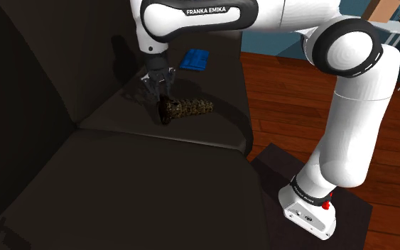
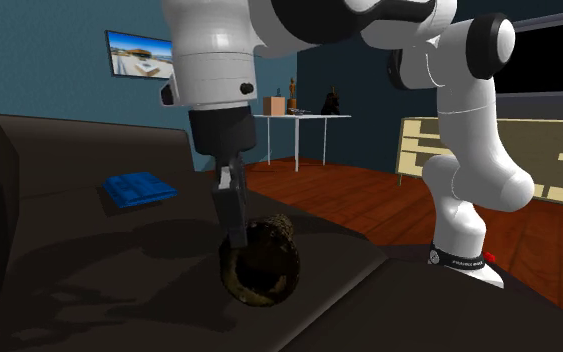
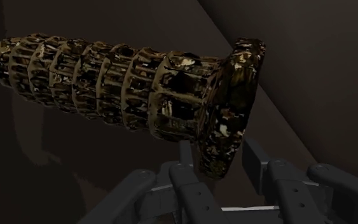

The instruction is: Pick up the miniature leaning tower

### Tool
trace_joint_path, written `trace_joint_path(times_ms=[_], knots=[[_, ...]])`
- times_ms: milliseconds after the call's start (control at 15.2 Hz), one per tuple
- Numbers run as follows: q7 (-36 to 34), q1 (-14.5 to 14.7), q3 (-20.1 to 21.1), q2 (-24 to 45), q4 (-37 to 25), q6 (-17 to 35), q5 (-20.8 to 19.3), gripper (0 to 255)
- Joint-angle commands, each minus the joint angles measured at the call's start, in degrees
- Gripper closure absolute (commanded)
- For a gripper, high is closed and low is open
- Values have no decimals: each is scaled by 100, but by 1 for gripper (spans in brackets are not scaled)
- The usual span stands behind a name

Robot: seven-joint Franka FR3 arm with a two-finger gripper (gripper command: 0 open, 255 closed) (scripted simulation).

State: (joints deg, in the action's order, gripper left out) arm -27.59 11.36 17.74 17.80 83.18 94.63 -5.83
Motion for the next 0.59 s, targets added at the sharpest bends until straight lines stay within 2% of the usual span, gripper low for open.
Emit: trace_joint_path(times_ms=[0,396,528], knots=[[12,2,1,-11,-145,-150,2,255],[16,46,9,62,-713,-647,-16,255],[16,47,10,64,-729,-660,-17,255]])
